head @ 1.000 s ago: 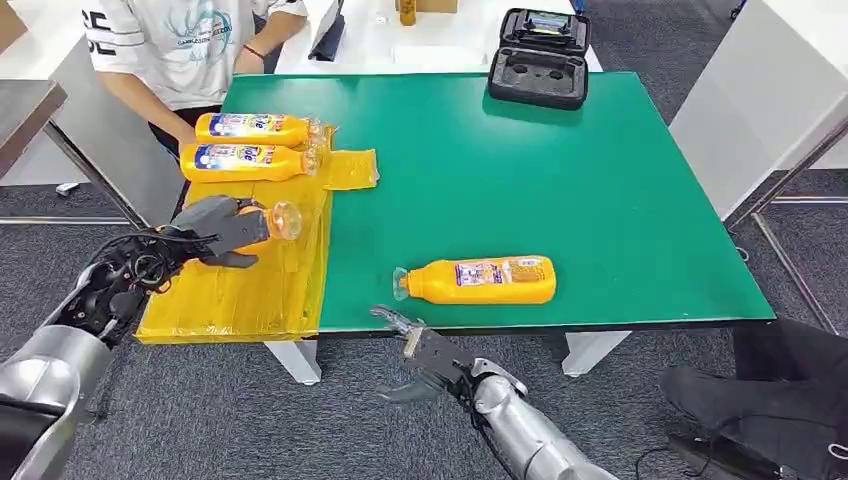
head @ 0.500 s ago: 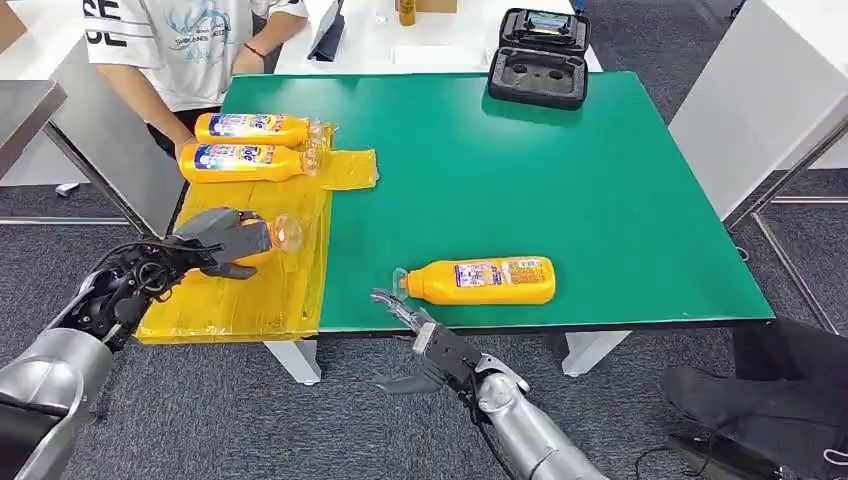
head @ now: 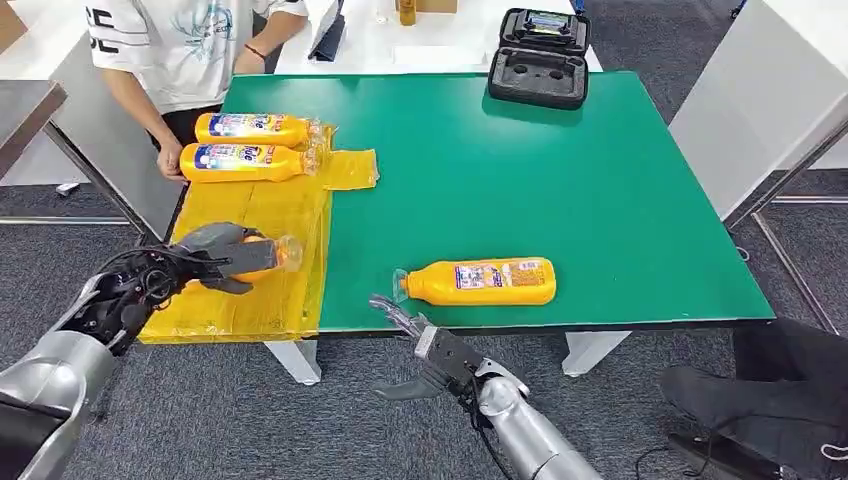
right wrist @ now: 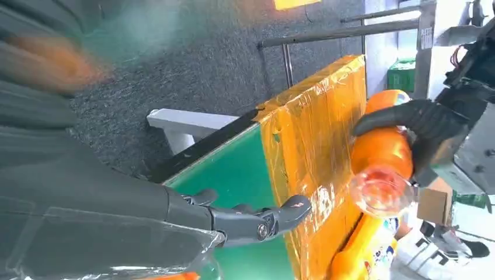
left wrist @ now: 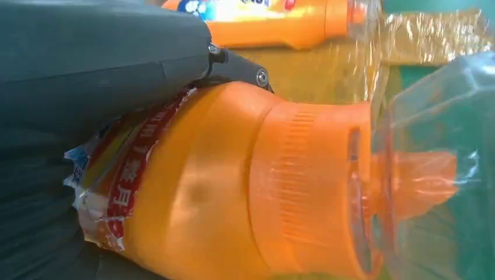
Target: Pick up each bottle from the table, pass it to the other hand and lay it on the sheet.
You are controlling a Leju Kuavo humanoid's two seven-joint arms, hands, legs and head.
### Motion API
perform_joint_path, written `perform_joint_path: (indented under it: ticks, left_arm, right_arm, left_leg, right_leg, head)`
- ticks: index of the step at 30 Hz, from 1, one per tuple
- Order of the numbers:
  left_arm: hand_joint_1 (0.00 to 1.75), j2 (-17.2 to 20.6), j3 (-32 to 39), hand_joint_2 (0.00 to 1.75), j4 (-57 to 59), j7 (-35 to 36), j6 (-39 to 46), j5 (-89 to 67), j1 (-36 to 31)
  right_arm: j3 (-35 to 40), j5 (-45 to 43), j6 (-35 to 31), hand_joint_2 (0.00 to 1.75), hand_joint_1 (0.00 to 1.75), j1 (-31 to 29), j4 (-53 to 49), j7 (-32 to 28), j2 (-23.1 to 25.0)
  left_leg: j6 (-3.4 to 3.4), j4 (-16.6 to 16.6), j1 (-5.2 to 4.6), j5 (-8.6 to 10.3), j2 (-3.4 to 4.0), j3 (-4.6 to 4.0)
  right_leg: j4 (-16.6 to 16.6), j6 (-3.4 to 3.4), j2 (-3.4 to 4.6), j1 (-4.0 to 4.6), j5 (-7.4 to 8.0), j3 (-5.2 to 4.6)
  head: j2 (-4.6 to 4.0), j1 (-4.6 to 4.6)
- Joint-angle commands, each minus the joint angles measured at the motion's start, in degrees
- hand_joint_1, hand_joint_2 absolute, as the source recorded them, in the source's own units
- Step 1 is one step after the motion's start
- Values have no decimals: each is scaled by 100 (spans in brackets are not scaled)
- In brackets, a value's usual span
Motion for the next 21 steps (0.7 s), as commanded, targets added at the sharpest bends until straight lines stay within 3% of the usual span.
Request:
perform_joint_path:
  ticks: [1, 21]
  left_arm:
    - [175, -74, -594, 175, 403, 6, -121, -147, -256]
    - [175, -298, -653, 175, 545, 73, -154, -102, -100]
  right_arm:
    - [156, -81, 18, 175, 0, -192, 378, 4, -67]
    - [149, -128, 108, 175, 0, -271, 598, 4, -60]
  left_leg:
    - [-12, 3, 13, -7, 0, 12]
    - [-7, -1, 5, -3, -2, 9]
  right_leg:
    - [-3, -11, -1, 13, -4, 17]
    - [-3, -6, -3, 5, -3, 12]
  head:
    - [0, -2]
    - [0, -2]
